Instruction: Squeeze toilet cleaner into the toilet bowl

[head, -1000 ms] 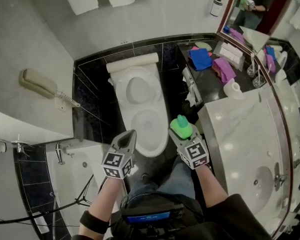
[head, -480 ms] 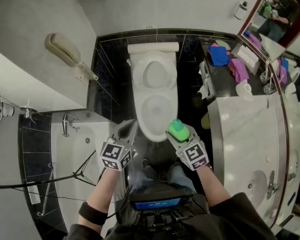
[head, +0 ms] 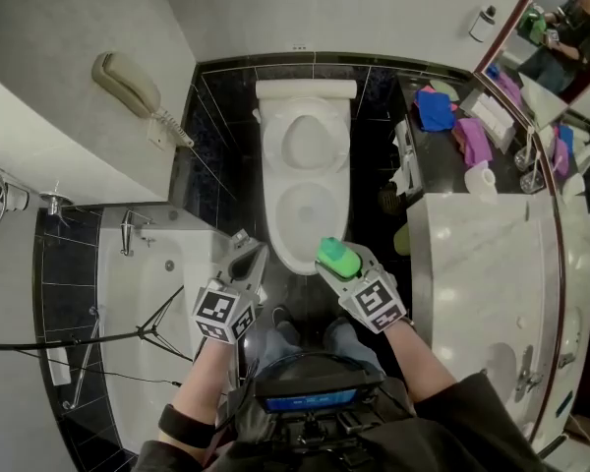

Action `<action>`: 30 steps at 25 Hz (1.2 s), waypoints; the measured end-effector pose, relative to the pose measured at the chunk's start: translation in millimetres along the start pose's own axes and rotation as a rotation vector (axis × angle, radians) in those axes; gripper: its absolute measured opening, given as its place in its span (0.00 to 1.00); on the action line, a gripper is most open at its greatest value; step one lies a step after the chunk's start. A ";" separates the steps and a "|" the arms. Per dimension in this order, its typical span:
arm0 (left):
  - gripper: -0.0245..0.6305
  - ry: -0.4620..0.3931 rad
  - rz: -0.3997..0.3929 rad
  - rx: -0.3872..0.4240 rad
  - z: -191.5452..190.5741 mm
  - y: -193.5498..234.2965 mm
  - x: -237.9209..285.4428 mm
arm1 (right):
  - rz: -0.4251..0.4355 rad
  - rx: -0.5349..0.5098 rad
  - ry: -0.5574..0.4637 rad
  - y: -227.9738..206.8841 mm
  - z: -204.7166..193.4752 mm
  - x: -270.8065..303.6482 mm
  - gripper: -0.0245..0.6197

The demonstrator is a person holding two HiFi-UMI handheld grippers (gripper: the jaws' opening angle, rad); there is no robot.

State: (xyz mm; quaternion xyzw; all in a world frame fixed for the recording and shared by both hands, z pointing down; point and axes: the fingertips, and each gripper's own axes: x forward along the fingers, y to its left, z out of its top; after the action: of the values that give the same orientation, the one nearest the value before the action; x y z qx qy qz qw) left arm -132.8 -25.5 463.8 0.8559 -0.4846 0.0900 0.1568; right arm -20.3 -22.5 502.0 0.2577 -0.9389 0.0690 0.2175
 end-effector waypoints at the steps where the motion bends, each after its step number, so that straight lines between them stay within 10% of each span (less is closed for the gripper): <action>1: 0.04 -0.003 -0.009 0.002 0.3 -1.7 0.0 | 0.006 -0.001 0.002 0.3 -0.3 0.2 0.33; 10: 0.04 -0.041 -0.120 0.075 21.5 -17.0 0.5 | 0.101 -0.036 0.026 7.5 -2.3 -0.5 0.33; 22: 0.39 -0.085 -0.554 0.196 73.0 -87.2 -1.7 | 0.317 -0.130 0.057 31.6 12.8 1.1 0.33; 30: 0.43 -0.042 -0.759 0.189 97.3 -128.3 -7.3 | 0.348 -0.171 0.066 38.3 13.2 0.1 0.33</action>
State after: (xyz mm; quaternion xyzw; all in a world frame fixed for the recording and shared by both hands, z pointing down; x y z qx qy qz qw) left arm -26.3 7.6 347.4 0.9866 -0.1260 0.0525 0.0895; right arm -45.0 7.0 489.5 0.0695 -0.9641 0.0341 0.2541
